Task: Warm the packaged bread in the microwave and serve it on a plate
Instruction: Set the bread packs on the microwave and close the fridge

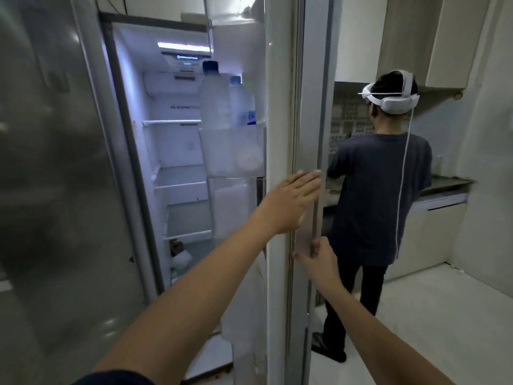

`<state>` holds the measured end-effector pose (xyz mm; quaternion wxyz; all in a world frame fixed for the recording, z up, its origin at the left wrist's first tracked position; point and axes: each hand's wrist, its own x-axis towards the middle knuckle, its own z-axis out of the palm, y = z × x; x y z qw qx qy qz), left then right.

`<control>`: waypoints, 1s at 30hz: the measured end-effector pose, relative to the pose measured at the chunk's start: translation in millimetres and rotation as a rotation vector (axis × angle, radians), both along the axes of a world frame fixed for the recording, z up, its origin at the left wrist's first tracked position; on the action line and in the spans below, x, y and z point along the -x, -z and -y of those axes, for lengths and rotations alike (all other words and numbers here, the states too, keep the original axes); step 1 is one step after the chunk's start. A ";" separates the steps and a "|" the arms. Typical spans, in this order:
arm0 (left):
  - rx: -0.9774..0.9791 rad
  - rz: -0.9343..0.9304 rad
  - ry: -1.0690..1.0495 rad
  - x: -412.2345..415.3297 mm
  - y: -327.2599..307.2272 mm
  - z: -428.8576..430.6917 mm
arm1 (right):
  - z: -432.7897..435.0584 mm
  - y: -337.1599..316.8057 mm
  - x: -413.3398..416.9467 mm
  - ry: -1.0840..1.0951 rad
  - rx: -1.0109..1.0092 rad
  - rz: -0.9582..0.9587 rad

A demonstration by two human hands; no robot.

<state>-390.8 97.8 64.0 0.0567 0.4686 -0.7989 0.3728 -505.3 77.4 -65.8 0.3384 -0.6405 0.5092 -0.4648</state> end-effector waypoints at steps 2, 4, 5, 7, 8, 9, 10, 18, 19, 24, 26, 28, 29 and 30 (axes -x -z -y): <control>0.027 -0.040 0.017 -23.0 0.6 -13.3 | -8.2 1.4 -16.2 -0.015 0.008 -0.098; 0.059 -0.064 0.027 -45.1 0.4 -25.2 | -14.4 -0.1 -29.0 -0.021 0.047 -0.179; 0.081 -0.066 0.020 -55.9 1.1 -29.5 | -16.8 -2.3 -34.4 -0.022 0.083 -0.198; 0.143 -0.082 0.017 -76.0 4.0 -33.5 | -15.1 -7.8 -43.5 -0.046 0.166 -0.189; 0.173 -0.105 0.022 -84.1 4.3 -34.8 | -11.5 -12.1 -48.2 -0.070 0.207 -0.166; 0.202 -0.148 0.027 -90.8 3.3 -35.8 | -5.5 -17.4 -53.3 -0.098 0.244 -0.142; 0.238 -0.208 0.031 -96.7 1.2 -35.9 | 2.6 -22.8 -59.0 -0.121 0.276 -0.131; 0.458 -0.303 -0.106 -151.2 -25.1 3.9 | 79.9 -76.8 -128.3 -0.345 0.491 -0.180; 0.469 -0.275 -0.133 -158.7 -29.0 11.9 | 88.7 -86.6 -139.2 -0.347 0.547 -0.164; 0.619 -0.179 -0.374 -199.6 -47.4 41.7 | 138.2 -131.5 -187.8 -0.308 0.832 -0.184; 0.675 -0.189 -0.483 -212.7 -49.6 47.8 | 159.4 -142.8 -205.9 -0.337 0.856 -0.251; 0.690 -0.201 -0.581 -224.6 -49.1 53.2 | 177.0 -148.6 -224.5 -0.345 0.851 -0.281; 0.698 -0.205 -0.617 -231.4 -49.0 56.5 | 184.4 -150.0 -234.0 -0.346 0.854 -0.279; 0.709 -0.209 -0.643 -239.0 -48.8 59.6 | 190.4 -150.8 -242.9 -0.350 0.862 -0.274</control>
